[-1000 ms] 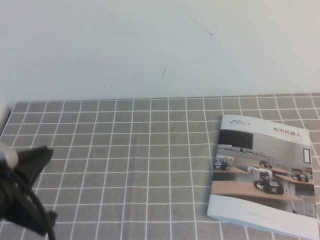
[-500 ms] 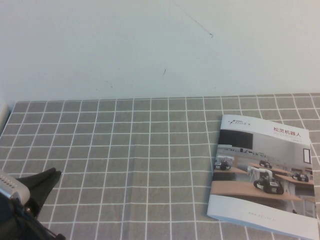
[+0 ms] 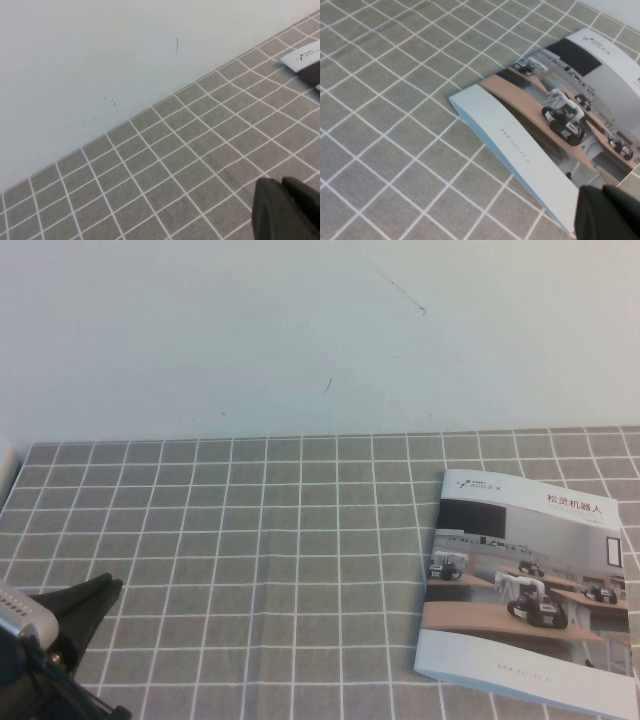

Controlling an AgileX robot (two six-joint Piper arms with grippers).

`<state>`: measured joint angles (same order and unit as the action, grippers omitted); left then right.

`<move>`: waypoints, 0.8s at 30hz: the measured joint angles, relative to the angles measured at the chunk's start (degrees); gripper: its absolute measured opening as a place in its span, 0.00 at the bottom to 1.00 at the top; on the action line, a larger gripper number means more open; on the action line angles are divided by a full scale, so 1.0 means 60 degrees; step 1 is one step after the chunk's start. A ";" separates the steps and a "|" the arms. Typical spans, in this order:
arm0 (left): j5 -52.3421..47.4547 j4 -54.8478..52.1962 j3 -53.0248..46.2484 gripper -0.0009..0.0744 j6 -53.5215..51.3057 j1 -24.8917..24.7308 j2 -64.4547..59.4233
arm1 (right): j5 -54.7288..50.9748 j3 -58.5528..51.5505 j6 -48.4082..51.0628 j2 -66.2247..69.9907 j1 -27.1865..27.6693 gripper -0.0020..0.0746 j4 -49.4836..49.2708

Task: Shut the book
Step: 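Close the open booklet and leave it lying on the table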

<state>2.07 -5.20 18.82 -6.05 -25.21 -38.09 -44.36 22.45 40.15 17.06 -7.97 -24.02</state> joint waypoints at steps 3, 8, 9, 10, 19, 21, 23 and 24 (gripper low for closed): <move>0.0000 0.0000 0.0000 0.01 0.0000 0.0000 0.0000 | 0.0000 0.0000 0.0000 0.0000 0.0000 0.02 -0.0018; -0.0137 0.0000 0.0000 0.01 0.0000 0.0000 0.0000 | 0.0000 0.0000 0.0000 0.0000 0.0000 0.02 -0.0038; -0.0137 0.0000 0.0000 0.01 0.0000 0.0000 0.0000 | 0.0000 0.0000 0.0000 0.0000 0.0000 0.02 -0.0038; -0.0137 0.0000 0.0000 0.01 0.0000 0.0000 0.0000 | 0.0000 0.0000 0.0000 0.0000 0.0000 0.02 -0.0038; -0.0345 0.0164 -0.0258 0.01 0.0000 0.0182 0.0825 | 0.0000 0.0000 0.0000 -0.0016 0.0000 0.02 -0.0054; -0.0468 0.0429 -0.0526 0.01 0.0000 0.0528 0.1620 | 0.0000 0.0000 0.0000 -0.0016 0.0000 0.02 -0.0054; -0.0508 0.0755 -0.0884 0.01 0.0000 0.1011 0.2335 | 0.0000 0.0000 0.0000 -0.0016 0.0000 0.02 -0.0059; -0.0525 0.0920 -0.1131 0.01 0.0000 0.1316 0.2701 | 0.0000 0.0000 0.0000 -0.0016 0.0000 0.02 -0.0059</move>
<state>-1.08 0.32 12.04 -6.05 -17.31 -21.88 -44.36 22.45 40.15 16.96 -7.97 -24.38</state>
